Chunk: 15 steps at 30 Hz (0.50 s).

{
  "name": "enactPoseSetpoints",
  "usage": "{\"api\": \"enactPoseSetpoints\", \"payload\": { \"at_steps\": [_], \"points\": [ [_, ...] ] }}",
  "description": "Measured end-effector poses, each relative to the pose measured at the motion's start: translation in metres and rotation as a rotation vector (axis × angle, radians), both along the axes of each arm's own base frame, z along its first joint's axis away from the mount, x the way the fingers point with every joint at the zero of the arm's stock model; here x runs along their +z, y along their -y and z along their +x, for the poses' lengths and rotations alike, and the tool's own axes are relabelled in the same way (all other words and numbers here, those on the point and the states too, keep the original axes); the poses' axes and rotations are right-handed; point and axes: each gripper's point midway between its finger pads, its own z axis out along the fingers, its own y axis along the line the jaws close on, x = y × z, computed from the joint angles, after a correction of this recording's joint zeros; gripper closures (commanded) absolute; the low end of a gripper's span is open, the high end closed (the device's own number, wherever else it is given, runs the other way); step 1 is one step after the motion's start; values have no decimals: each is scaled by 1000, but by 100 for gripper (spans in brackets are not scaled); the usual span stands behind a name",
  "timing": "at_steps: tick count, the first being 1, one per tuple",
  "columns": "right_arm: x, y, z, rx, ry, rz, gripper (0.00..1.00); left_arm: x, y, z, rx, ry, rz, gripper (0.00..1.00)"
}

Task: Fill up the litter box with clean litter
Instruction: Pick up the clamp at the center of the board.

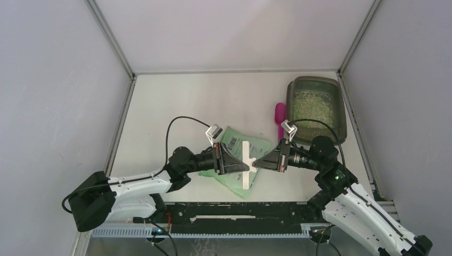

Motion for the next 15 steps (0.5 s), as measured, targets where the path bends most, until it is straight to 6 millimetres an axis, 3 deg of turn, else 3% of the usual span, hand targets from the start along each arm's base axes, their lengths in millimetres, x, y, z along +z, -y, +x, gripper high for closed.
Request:
{"api": "enactPoseSetpoints", "payload": {
  "at_steps": [3,15],
  "points": [
    [-1,0,1,-5,6,-4,100,1,-1,0,-6,-12,-5,66],
    [-5,1,3,-26,-4,-19,100,-5,-7,5,16,-23,2,54]
  ]
}}
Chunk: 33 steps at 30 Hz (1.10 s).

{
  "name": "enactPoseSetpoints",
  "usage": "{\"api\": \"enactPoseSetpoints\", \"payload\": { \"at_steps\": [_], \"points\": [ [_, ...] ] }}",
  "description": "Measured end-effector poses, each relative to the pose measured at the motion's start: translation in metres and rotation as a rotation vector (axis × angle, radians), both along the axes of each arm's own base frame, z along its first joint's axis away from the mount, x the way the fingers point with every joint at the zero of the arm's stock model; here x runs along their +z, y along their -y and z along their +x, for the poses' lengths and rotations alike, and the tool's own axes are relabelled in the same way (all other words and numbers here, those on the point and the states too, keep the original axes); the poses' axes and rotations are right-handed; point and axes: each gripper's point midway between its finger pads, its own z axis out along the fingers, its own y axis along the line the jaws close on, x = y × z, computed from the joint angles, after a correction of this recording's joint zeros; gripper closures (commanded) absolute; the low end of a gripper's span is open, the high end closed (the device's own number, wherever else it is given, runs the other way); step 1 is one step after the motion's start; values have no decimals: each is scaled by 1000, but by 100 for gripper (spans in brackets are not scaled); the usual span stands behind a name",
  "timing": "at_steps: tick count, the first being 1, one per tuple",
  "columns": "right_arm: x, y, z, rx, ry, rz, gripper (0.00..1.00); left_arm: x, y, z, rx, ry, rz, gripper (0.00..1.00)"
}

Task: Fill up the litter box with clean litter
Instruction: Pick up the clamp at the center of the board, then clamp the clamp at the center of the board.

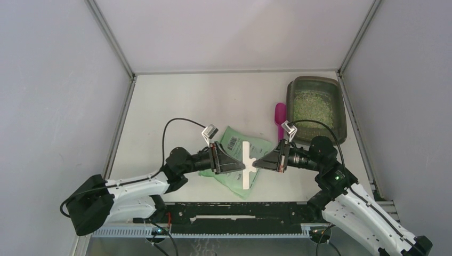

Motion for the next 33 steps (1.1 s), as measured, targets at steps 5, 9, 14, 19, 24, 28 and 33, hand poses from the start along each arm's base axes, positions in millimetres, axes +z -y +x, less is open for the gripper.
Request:
{"api": "enactPoseSetpoints", "payload": {
  "at_steps": [5,9,14,19,24,28,33],
  "points": [
    [-8,11,7,-57,-20,-30,100,-5,-20,14,86,19,49,52],
    [-16,26,21,-142,-38,-59,100,-15,-33,19,168,70,150,57],
    [-50,48,43,-263,-120,-106,100,-45,-42,31,264,86,394,58],
    [-122,63,46,-335,-302,-177,100,-81,-37,22,258,125,669,62],
    [-171,74,41,-382,-423,-210,100,-130,-47,24,268,154,929,59],
    [-186,79,41,-410,-445,-218,100,-153,-79,41,353,166,1089,59],
    [-196,82,46,-437,-438,-229,100,-165,-128,85,521,125,1226,59]
  ]
}}
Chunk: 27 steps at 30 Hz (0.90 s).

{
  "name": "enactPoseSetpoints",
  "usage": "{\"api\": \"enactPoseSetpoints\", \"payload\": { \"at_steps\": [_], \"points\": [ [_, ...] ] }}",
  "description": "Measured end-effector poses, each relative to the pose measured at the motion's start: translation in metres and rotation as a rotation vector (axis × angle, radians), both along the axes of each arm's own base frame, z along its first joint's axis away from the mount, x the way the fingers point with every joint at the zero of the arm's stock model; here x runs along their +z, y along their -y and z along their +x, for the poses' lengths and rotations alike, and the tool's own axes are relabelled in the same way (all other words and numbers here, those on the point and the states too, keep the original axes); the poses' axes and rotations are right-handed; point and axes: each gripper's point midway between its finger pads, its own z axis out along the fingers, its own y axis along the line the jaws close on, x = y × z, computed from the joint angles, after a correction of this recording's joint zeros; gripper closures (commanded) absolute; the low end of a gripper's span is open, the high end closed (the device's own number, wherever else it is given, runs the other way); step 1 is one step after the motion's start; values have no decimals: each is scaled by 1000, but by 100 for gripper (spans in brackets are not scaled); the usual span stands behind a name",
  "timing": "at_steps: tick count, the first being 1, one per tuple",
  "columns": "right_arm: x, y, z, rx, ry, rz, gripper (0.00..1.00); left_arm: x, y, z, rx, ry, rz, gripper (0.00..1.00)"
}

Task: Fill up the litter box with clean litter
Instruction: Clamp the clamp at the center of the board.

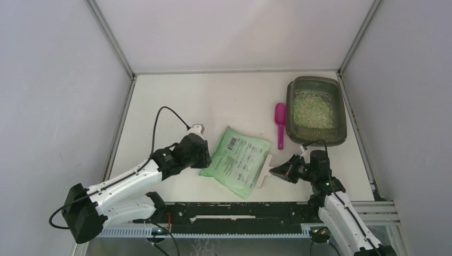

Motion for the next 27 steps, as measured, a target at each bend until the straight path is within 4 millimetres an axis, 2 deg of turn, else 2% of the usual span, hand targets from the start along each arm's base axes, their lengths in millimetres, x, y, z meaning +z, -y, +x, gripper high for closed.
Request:
{"api": "enactPoseSetpoints", "payload": {
  "at_steps": [4,7,11,16,23,27],
  "points": [
    [-8,1,3,-11,5,-9,100,2,-24,29,89,15,80,60],
    [-13,2,6,-20,13,-15,100,1,-29,51,124,12,123,62],
    [-15,1,9,-17,34,-24,100,-13,-36,70,141,-19,183,66],
    [-16,-2,14,-6,62,-44,100,-28,-38,77,128,-49,227,69],
    [-26,-10,15,18,73,-69,100,-26,-29,82,100,-43,204,73],
    [-29,-14,17,25,76,-74,100,-32,-28,82,97,-55,212,74]
  ]
}}
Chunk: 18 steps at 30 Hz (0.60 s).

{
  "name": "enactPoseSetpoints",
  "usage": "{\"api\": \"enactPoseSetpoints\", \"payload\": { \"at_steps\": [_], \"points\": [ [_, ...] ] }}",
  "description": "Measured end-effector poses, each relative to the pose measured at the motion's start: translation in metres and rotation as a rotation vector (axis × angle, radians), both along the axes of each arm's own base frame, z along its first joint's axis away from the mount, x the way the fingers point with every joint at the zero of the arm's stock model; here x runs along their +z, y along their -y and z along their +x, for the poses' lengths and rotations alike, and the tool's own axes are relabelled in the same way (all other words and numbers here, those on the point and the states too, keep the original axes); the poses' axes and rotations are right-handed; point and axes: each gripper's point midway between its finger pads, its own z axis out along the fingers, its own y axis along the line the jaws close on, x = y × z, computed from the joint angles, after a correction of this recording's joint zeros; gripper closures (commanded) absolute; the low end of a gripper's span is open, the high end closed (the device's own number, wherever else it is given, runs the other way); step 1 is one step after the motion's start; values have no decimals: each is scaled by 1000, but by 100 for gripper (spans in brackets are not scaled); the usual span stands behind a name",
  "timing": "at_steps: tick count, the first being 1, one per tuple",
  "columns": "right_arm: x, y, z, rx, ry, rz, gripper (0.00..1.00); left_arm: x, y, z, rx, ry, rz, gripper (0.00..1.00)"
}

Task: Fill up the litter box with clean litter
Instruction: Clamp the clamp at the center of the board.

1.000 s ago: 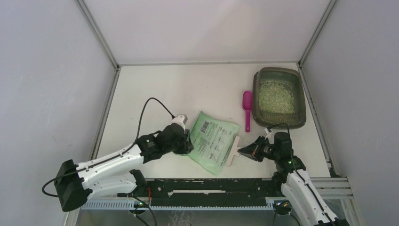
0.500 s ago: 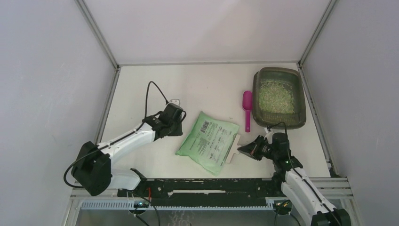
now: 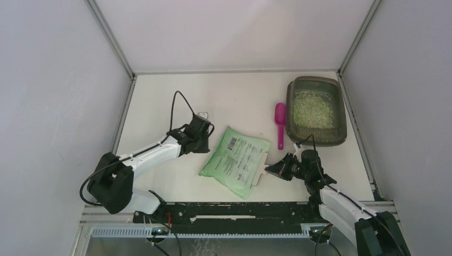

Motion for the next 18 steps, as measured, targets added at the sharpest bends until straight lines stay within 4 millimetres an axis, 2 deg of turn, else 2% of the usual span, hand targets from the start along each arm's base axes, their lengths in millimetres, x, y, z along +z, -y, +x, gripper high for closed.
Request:
{"api": "enactPoseSetpoints", "payload": {
  "at_steps": [9,18],
  "points": [
    [0,-7,5,-11,14,10,100,-35,-1,-1,-6,-79,64,80],
    [-6,-13,6,-26,9,19,100,-50,8,-2,-32,-112,50,83]
  ]
}}
